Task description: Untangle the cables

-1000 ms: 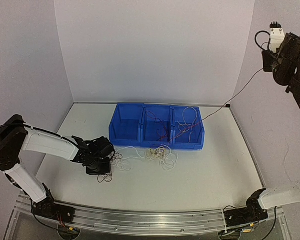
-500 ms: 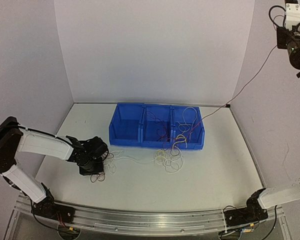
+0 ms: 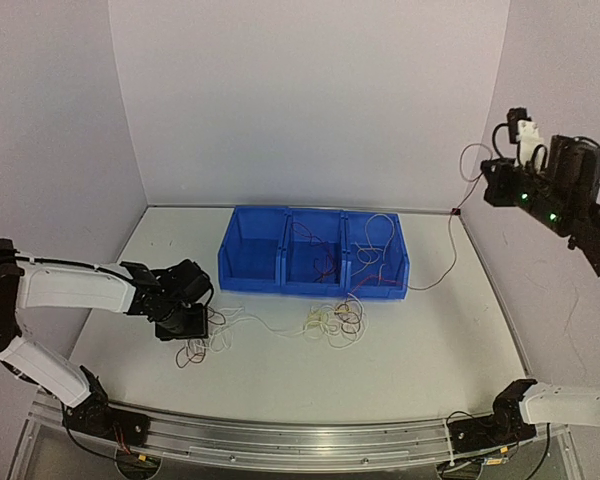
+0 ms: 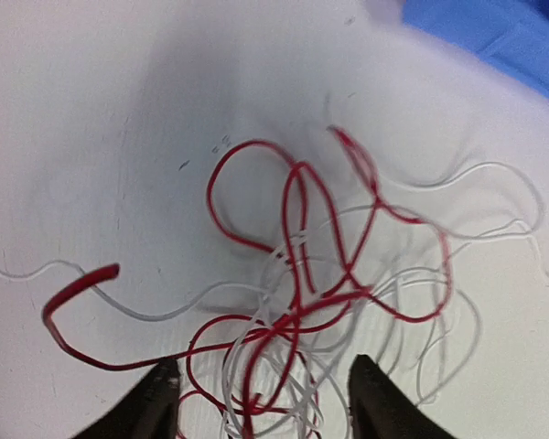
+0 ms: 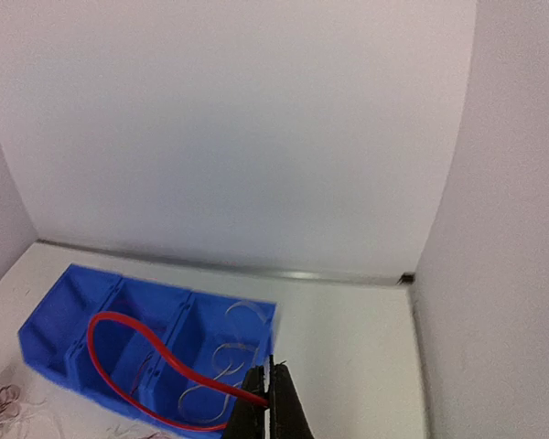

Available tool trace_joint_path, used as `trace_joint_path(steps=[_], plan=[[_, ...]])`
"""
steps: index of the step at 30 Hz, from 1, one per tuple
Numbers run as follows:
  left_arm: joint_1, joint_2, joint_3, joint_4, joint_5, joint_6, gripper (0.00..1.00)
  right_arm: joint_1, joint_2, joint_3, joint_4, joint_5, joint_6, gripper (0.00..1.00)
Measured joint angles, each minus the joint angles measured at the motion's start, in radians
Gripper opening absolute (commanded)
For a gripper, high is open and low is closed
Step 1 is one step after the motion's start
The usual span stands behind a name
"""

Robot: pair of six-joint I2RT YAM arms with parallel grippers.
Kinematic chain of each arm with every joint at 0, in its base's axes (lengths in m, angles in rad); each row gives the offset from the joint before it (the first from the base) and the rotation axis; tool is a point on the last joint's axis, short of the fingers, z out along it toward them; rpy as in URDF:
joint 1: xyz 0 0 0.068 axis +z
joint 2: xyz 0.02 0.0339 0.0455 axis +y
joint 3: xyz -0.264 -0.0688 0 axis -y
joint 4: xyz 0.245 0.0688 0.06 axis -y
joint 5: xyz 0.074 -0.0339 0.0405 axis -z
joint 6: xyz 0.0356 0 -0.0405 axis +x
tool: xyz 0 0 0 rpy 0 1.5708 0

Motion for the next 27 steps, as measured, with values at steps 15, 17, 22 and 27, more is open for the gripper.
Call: trace_joint_path(steps=[15, 17, 22, 27], plan=[[-0.165, 0.047, 0.224, 0.172, 0.171, 0.238, 0.98, 0.001, -0.008, -0.41, -0.237, -0.073, 0.442, 0.0], [-0.195, 0.15, 0.305, 0.216, 0.218, 0.264, 0.95, 0.001, -0.024, -0.41, -0.249, -0.059, 0.454, 0.0], [-0.2, 0.407, 0.492, 0.242, 0.274, 0.296, 0.81, 0.001, -0.057, -0.41, -0.27, -0.025, 0.462, 0.0], [-0.197, 0.535, 0.551, 0.246, 0.345, 0.324, 0.7, 0.001, -0.064, -0.41, -0.296, -0.002, 0.465, 0.0]])
